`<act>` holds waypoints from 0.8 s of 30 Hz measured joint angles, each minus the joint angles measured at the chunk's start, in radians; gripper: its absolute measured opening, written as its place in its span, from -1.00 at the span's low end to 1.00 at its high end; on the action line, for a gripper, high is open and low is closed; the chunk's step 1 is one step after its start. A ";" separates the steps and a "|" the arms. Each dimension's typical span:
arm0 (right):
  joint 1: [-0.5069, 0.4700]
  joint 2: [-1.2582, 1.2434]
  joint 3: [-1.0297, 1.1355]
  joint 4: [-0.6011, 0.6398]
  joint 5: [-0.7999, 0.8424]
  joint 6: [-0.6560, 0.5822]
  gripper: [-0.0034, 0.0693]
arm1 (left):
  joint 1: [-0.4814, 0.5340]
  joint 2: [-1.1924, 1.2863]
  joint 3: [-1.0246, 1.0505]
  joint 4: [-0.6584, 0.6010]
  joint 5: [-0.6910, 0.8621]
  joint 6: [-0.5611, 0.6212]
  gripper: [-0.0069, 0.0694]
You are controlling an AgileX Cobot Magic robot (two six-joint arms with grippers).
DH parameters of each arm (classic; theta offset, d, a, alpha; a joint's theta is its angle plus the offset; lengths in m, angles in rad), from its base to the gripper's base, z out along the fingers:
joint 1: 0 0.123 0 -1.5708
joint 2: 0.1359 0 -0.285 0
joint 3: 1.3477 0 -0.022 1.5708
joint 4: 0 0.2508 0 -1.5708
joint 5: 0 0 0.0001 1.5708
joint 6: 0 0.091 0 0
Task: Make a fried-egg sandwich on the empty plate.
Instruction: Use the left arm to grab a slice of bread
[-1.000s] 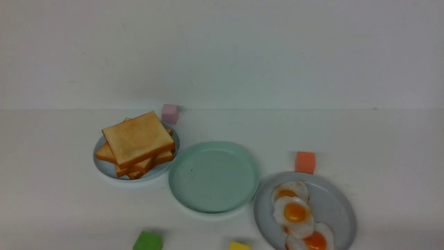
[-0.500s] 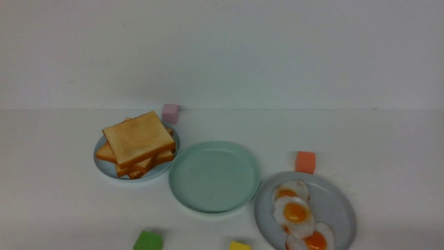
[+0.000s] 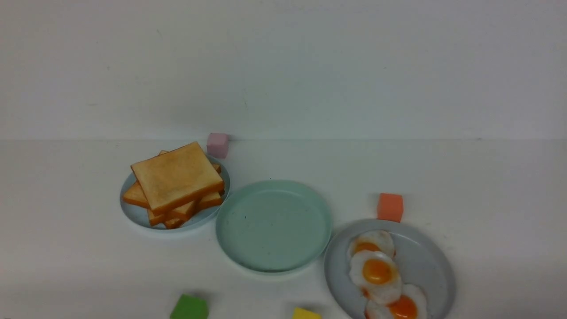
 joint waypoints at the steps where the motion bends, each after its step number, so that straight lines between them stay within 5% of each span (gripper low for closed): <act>1: 0.000 0.000 0.000 0.000 -0.024 0.013 -0.24 | 0.000 0.000 0.000 0.000 -0.028 0.000 -0.19; 11: 0.000 0.000 0.000 0.000 -0.274 0.203 -0.24 | 0.000 0.000 0.001 -0.001 -0.109 0.000 -0.19; 15: 0.000 0.001 -0.047 0.000 -0.362 0.274 -0.24 | 0.000 0.000 0.002 -0.063 -0.436 -0.091 -0.19; 19: 0.000 0.054 -0.225 0.000 -0.299 0.320 -0.24 | 0.000 0.002 -0.057 -0.124 -0.588 -0.177 -0.19; 24: 0.000 0.243 -0.547 -0.014 -0.055 0.320 -0.24 | 0.000 0.126 -0.357 -0.150 -0.440 -0.206 -0.19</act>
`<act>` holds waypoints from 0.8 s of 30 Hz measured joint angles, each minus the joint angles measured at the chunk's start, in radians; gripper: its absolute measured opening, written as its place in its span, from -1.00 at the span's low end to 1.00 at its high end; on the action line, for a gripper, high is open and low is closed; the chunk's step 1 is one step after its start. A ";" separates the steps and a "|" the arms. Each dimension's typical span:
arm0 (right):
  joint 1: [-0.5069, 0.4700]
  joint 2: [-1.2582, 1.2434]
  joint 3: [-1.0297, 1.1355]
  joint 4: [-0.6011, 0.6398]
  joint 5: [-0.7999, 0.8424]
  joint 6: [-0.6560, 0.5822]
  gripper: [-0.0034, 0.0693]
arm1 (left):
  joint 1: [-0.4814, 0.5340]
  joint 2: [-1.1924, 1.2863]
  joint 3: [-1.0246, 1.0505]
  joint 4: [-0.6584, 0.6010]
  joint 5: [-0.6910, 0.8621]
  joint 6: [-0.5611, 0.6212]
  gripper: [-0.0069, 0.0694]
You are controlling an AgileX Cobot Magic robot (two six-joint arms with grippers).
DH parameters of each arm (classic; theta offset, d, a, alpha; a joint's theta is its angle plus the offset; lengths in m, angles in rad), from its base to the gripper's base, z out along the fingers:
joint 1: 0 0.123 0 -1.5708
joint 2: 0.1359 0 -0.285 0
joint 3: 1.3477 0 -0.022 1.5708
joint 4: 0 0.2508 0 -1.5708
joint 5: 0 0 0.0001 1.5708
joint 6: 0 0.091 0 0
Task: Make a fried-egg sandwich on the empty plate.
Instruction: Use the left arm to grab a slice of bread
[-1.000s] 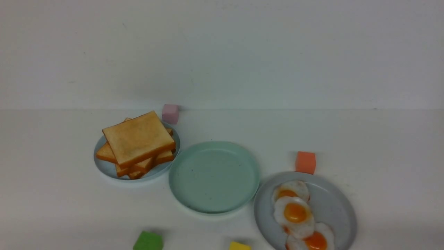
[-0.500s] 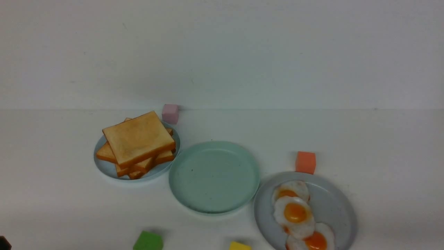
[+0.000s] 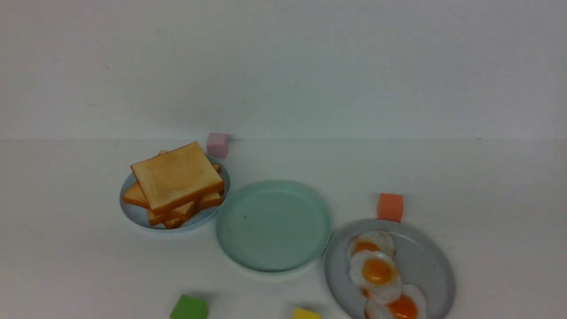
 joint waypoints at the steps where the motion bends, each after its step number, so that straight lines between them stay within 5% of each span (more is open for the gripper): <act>1: 0.000 0.051 -0.070 -0.006 0.064 -0.006 -0.24 | 0.000 0.045 -0.080 -0.003 0.060 -0.001 -0.19; 10: 0.000 0.433 -0.330 -0.028 0.496 -0.055 -0.24 | 0.000 0.475 -0.467 -0.027 0.703 -0.003 -0.19; 14: 0.000 0.532 -0.314 0.006 0.547 -0.078 -0.24 | 0.000 0.638 -0.469 -0.024 0.758 -0.003 -0.19; 19: 0.000 0.606 -0.280 0.193 0.603 -0.102 -0.24 | 0.000 0.857 -0.469 -0.137 0.801 -0.003 -0.19; 24: 0.042 0.691 -0.278 0.366 0.753 -0.307 -0.24 | 0.000 1.070 -0.526 -0.228 0.829 -0.003 -0.19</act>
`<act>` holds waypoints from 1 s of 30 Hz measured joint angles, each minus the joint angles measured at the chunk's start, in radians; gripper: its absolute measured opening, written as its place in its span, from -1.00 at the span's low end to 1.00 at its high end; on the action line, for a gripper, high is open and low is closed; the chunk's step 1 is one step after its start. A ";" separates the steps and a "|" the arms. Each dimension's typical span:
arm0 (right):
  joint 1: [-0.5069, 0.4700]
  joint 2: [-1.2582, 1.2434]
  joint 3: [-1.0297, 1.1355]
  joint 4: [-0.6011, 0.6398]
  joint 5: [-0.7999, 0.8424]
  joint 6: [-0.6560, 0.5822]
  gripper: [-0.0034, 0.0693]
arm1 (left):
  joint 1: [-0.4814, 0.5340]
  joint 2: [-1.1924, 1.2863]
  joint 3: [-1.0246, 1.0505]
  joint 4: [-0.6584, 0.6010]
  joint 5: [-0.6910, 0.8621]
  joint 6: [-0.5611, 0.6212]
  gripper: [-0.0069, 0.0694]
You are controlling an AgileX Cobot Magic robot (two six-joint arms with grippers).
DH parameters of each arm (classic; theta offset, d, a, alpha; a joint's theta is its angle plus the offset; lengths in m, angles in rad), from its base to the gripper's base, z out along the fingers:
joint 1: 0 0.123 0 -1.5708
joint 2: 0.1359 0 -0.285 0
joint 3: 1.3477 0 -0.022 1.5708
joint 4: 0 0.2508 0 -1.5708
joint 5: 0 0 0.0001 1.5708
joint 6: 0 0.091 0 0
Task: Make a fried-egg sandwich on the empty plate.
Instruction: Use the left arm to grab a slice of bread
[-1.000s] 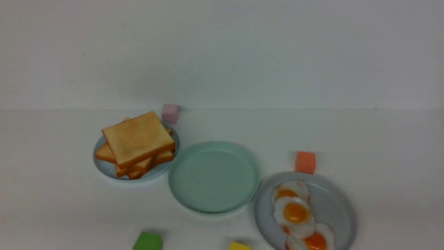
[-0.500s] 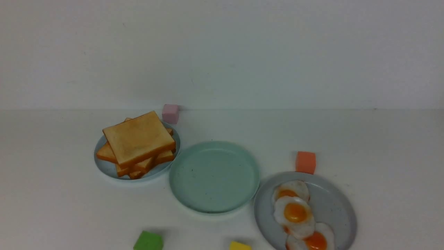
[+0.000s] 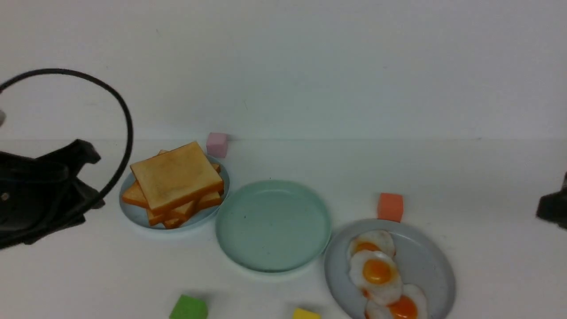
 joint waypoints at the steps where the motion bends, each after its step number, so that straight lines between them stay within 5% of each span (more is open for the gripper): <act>1: 0.014 0.020 0.000 0.033 0.032 -0.049 -0.24 | 0.000 0.045 -0.028 -0.006 0.006 0.000 -0.19; 7: 0.094 0.114 0.000 0.184 0.112 -0.221 -0.24 | 0.000 0.299 -0.240 -0.014 0.068 0.020 -0.18; 18: 0.166 0.133 0.000 0.202 0.113 -0.270 -0.20 | 0.015 0.605 -0.500 0.011 0.138 0.023 0.25; 30: 0.166 0.133 0.000 0.201 0.108 -0.276 -0.20 | 0.095 0.751 -0.518 -0.203 0.080 0.231 0.02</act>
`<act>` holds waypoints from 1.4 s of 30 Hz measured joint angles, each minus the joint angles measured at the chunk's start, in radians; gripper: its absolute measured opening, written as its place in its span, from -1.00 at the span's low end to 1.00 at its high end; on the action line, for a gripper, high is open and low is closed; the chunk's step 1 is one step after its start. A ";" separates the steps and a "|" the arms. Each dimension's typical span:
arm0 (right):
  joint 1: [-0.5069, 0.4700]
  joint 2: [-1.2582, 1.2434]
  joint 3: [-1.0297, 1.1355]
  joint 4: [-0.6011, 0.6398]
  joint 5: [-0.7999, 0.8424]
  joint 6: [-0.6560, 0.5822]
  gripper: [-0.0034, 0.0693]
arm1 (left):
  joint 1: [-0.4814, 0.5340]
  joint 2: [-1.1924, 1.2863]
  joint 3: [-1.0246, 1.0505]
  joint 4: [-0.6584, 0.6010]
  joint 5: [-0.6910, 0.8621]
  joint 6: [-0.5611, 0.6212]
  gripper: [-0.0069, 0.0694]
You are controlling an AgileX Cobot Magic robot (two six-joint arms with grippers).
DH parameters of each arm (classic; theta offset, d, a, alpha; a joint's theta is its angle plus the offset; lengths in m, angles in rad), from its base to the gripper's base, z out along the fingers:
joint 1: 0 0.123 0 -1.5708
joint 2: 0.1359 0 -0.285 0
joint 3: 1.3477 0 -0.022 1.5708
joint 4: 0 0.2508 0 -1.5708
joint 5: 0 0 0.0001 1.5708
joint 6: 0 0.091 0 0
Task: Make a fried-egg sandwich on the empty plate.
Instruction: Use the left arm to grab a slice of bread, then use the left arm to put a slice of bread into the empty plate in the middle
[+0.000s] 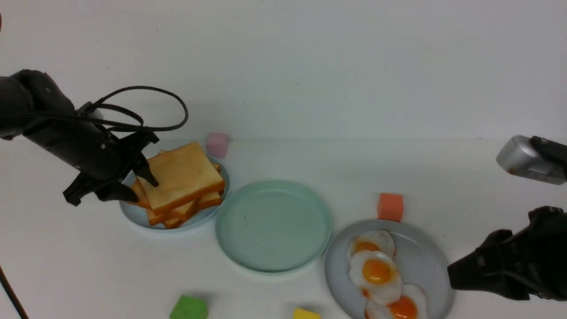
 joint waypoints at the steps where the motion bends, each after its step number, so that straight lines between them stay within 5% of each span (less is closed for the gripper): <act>1: 0.000 0.000 0.000 0.000 0.000 0.000 -0.20 | 0.000 0.002 0.000 -0.015 -0.004 0.012 0.00; 10: 0.000 0.000 0.000 0.001 0.014 0.000 -0.20 | 0.000 0.018 -0.003 -0.032 -0.020 0.046 -0.14; 19: 0.000 0.000 0.000 0.002 0.015 0.000 -0.20 | 0.000 0.017 -0.003 -0.024 -0.024 0.085 -0.81; 23: 0.000 0.000 0.000 -0.004 0.015 0.000 -0.20 | 0.000 -0.010 -0.003 -0.019 -0.001 0.143 -0.81; 32: 0.000 0.000 0.000 -0.030 0.006 0.000 -0.20 | -0.041 -0.131 -0.003 -0.300 0.168 0.680 -0.81; 42: 0.000 0.000 0.000 -0.032 0.000 -0.001 -0.20 | -0.269 0.027 -0.003 -0.368 0.080 0.746 -0.81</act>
